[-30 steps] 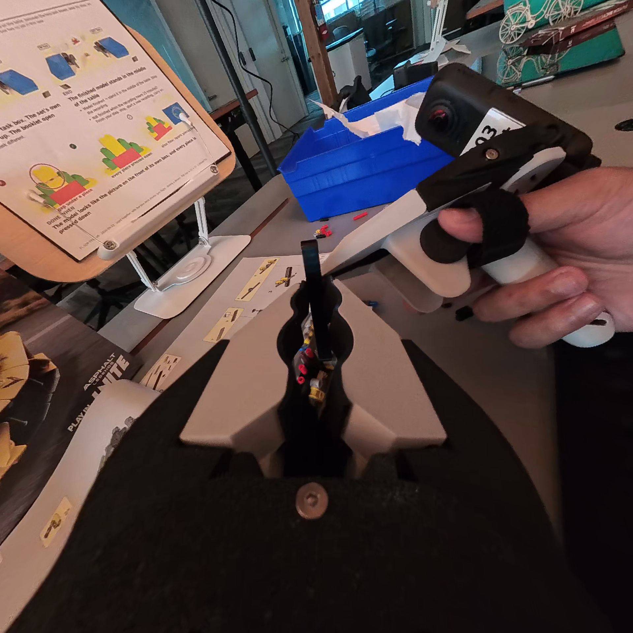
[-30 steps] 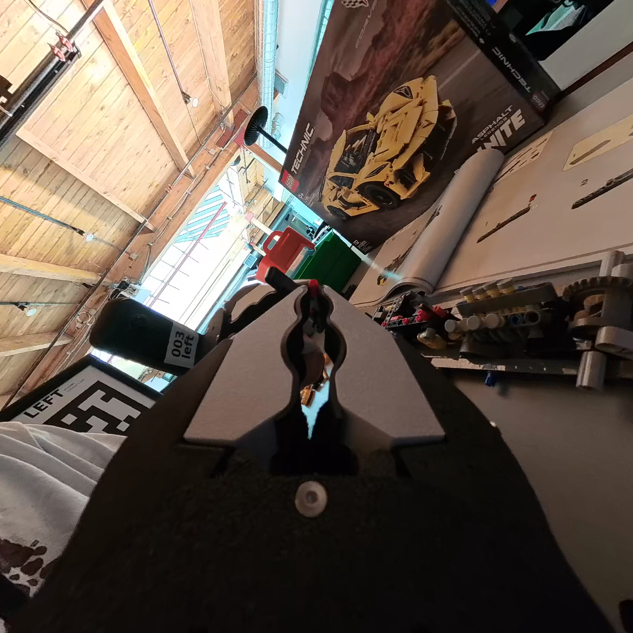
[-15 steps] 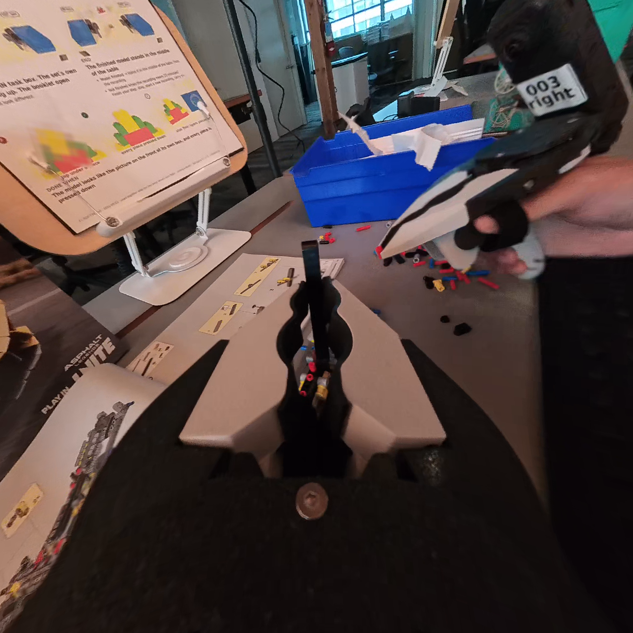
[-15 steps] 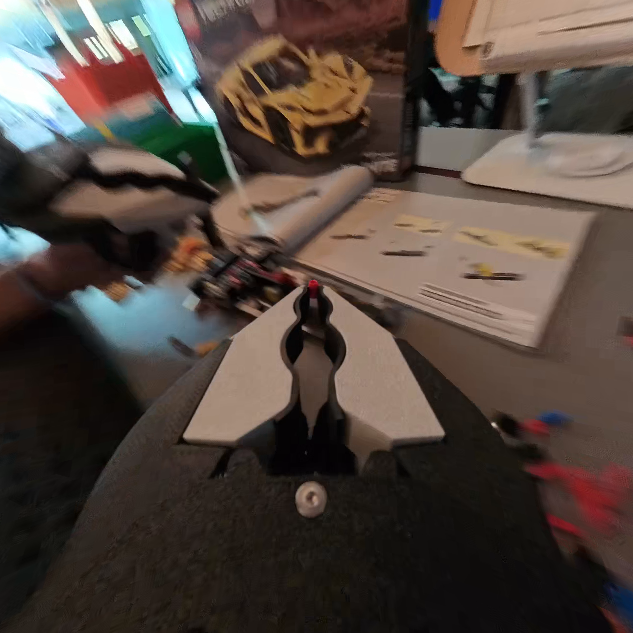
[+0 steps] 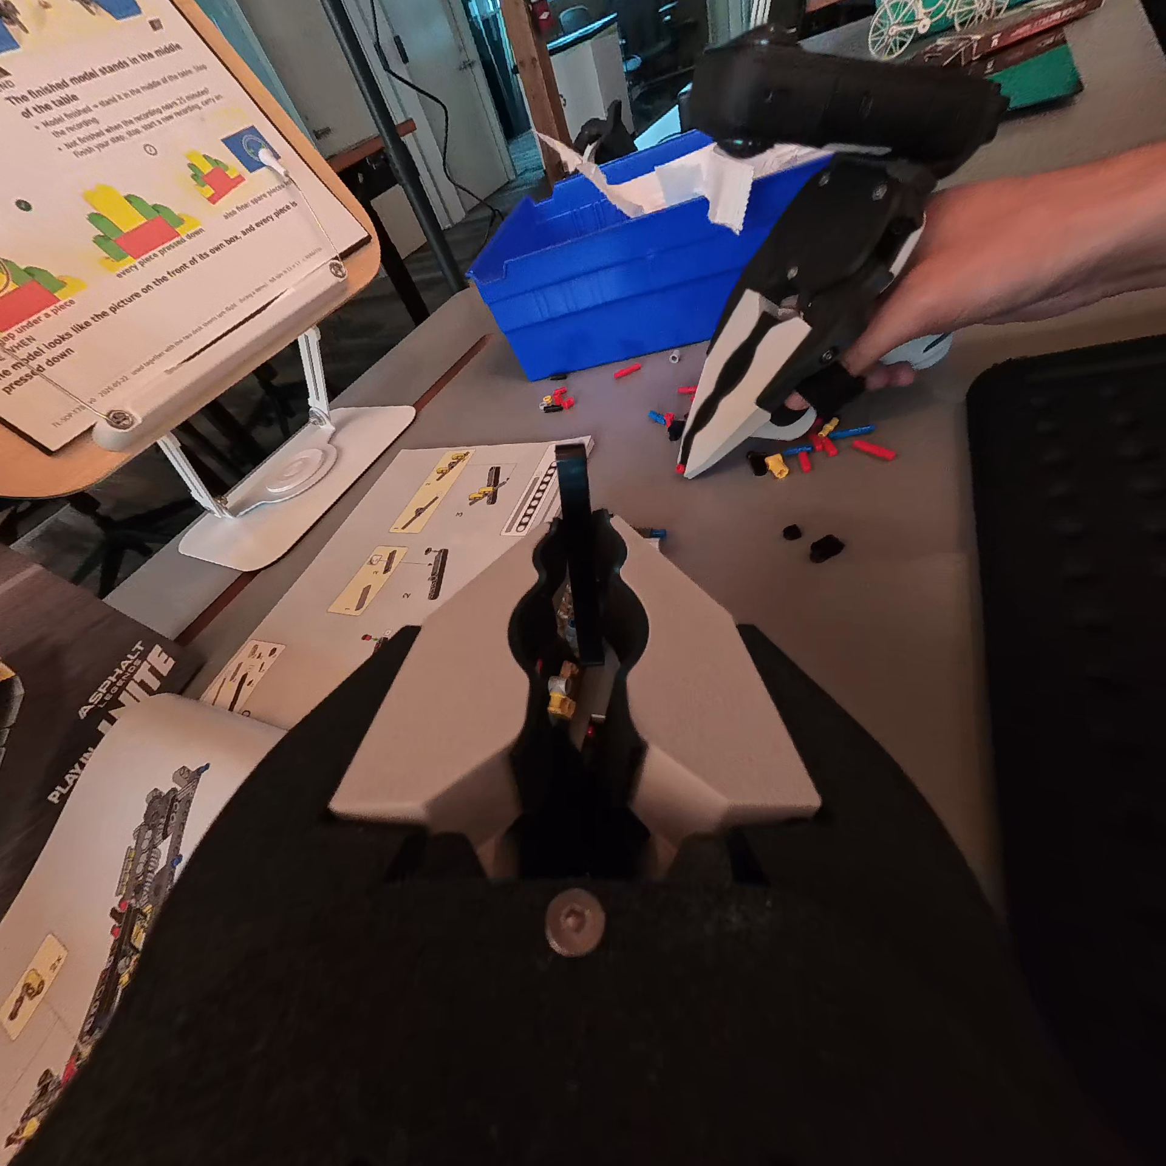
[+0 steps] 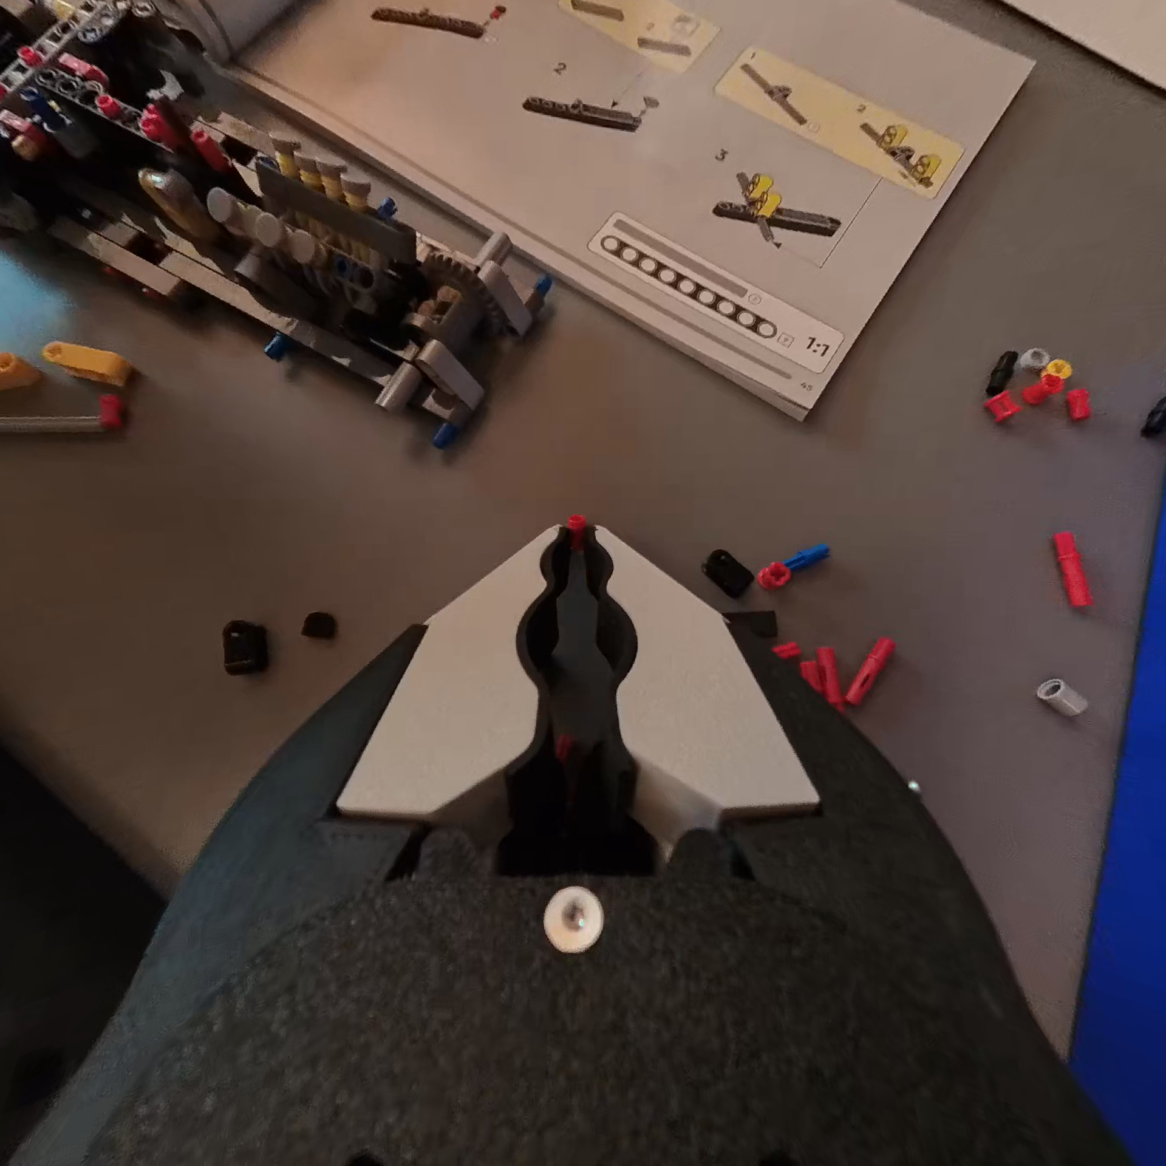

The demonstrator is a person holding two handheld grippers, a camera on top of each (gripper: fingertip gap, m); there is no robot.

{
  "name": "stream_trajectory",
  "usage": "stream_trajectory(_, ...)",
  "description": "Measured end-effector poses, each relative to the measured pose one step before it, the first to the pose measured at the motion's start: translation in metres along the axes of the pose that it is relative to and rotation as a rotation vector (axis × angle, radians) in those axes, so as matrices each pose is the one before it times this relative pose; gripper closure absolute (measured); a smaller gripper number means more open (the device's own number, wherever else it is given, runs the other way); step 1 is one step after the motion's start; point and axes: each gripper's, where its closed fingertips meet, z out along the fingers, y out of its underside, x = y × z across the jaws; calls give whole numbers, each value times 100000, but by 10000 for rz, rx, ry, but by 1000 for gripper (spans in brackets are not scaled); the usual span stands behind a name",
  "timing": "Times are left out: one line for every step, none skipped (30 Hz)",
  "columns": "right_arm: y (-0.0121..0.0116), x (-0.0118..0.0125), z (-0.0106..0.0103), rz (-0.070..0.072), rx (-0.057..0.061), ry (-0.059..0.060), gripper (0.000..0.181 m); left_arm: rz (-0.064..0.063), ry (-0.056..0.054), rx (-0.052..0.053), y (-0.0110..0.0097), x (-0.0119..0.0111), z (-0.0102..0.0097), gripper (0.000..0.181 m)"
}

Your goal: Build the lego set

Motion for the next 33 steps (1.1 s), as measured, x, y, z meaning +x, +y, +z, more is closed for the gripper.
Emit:
stream_trajectory(-3, 32, -2, 30, 66, 4, 177, 19, 1, -2, 17, -17, -8, 175)
stream_trajectory(41, 5, -32, 59, 6, -26, 177, 7, 5, -2, 10, 4, 11, 175)
stream_trajectory(34, -6, -47, 60, -4, -35, 177, 9, 18, -12, 21, 20, 13, 175)
stream_trajectory(47, 17, -51, 50, 21, -19, 177, 18, 9, -13, 31, 36, 19, 176)
stream_trajectory(44, 5, -43, 48, 32, -14, 177, 29, -3, -3, 19, 22, 7, 175)
stream_trajectory(38, -13, -43, 31, 40, -20, 177, 32, 15, -10, 18, 62, 22, 176)
stream_trajectory(64, 8, -59, 3, 25, -4, 177, 36, 12, -24, 34, 54, 22, 176)
stream_trajectory(72, 38, -73, -4, -7, 12, 177, 48, -7, -16, 33, 34, 12, 176)
stream_trajectory(85, 21, -67, 2, -31, 7, 177, 38, 6, -9, 18, 47, 13, 176)
stream_trajectory(103, 31, -64, 5, -58, 13, 177, 16, 28, -24, 49, 63, 34, 176)
stream_trajectory(104, -15, -46, -14, -46, -1, 176, 7, 12, -21, 54, 30, 26, 176)
stream_trajectory(72, -51, -60, -25, -20, -7, 175, 13, -3, -7, 13, 19, 21, 176)
stream_trajectory(49, -42, -55, -15, -13, -4, 175, 18, 2, -10, 23, 14, 9, 176)
stream_trajectory(58, -50, -61, -13, -19, -15, 174, 22, 8, -17, 31, 40, 17, 176)
stream_trajectory(64, -19, -63, -15, -42, -4, 174, 24, 0, -15, 24, 15, 15, 176)
stream_trajectory(61, 28, -63, -20, -39, 12, 173, 25, -12, 5, -19, 4, -5, 176)
stream_trajectory(47, 24, -73, -31, -25, 13, 173, 24, -4, 5, -27, 13, -8, 176)
stream_trajectory(49, 33, -54, -24, -15, 9, 173, 17, 1, -5, -2, 19, -12, 176)
stream_trajectory(44, 40, -55, -5, -25, 14, 172, 10, -4, 4, -7, -2, -6, 177)
stream_trajectory(31, 40, -56, 1, -25, 10, 171, 9, -5, 7, -26, -7, -20, 176)
stream_trajectory(-17, 12, -53, 6, -1, -8, 170, 3, -2, 7, -25, -11, -10, 176)
stream_trajectory(-42, -7, -96, -4, -4, -19, 170, -7, 0, 9, -22, -9, -19, 176)
stream_trajectory(-111, 9, -111, -31, 14, -14, 169, -6, 2, 2, -4, -15, -2, 176)
stream_trajectory(-198, 44, -123, -76, 34, 0, 168, 3, -2, -1, -5, -7, -13, 176)
stream_trajectory(-168, 159, -131, -125, -38, 48, 167, 6, 2, 2, -12, -4, -1, 176)
stream_trajectory(-37, 180, -98, -171, -202, 56, 166, 0, 11, 1, -15, 21, -1, 176)
stream_trajectory(7, -50, -57, -150, -306, -70, 166, 2, 28, -12, 29, 53, 7, 176)
stream_trajectory(70, -153, -28, -103, -378, -142, 166, 21, 27, -35, 58, 67, 36, 176)
stream_trajectory(220, -93, 37, -150, -467, -105, 166, 37, 8, -29, 59, 44, 25, 176)
stream_trajectory(157, -3, 49, -241, -432, -29, 166, 32, 8, -13, 24, 44, 11, 176)
stream_trajectory(17, 103, 20, -270, -293, 59, 166, 18, 13, -12, 19, 38, 18, 176)
stream_trajectory(-108, 29, -9, -230, -162, 9, 166, 3, 25, -17, 30, 44, 23, 176)
stream_trajectory(-158, 31, -45, -178, -109, -19, 166, -7, 26, -22, 47, 35, 9, 176)
